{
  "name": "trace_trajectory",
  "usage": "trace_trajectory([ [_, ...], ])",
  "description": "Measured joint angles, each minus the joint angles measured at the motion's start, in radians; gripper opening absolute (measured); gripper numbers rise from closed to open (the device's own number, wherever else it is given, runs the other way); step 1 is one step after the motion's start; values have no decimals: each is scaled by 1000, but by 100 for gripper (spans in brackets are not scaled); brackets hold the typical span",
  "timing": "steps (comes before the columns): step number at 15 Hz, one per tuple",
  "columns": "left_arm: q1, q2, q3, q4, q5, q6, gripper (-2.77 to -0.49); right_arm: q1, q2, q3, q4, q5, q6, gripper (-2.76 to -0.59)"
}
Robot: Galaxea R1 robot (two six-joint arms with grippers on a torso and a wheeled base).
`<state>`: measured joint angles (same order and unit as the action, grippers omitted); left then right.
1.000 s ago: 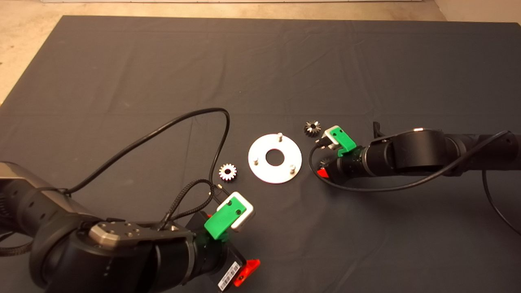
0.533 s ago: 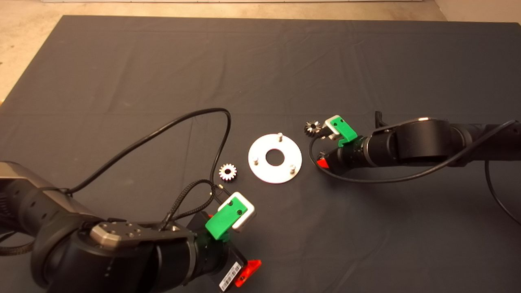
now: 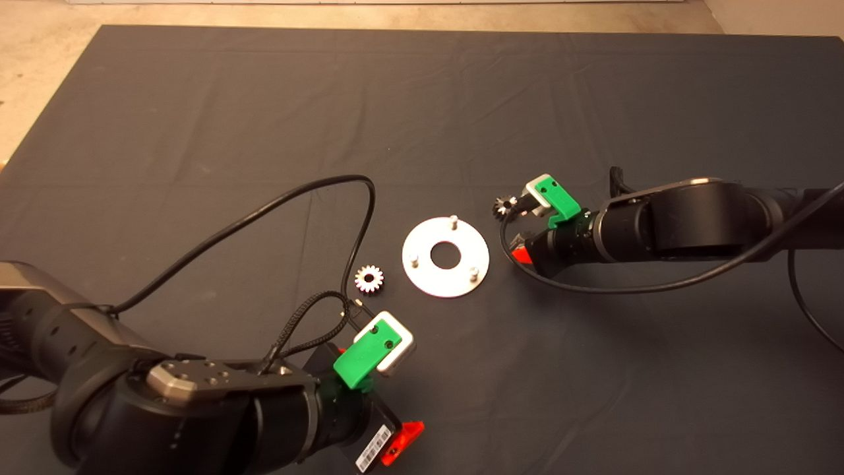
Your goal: Install three planetary gears onto the carrier pins
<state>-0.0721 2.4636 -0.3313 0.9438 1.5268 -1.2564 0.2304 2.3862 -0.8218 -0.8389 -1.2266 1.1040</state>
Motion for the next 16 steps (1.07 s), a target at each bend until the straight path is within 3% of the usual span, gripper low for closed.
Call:
trace_trajectory([
  [4,0,3,0,0,0,-2,-75,11,7,55,3,-1,1,-232],
  [12,0,14,0,0,0,-7,-75,11,35,58,3,-2,1,-232],
  [16,0,14,0,0,0,-11,-75,11,89,58,3,-3,4,-232],
])
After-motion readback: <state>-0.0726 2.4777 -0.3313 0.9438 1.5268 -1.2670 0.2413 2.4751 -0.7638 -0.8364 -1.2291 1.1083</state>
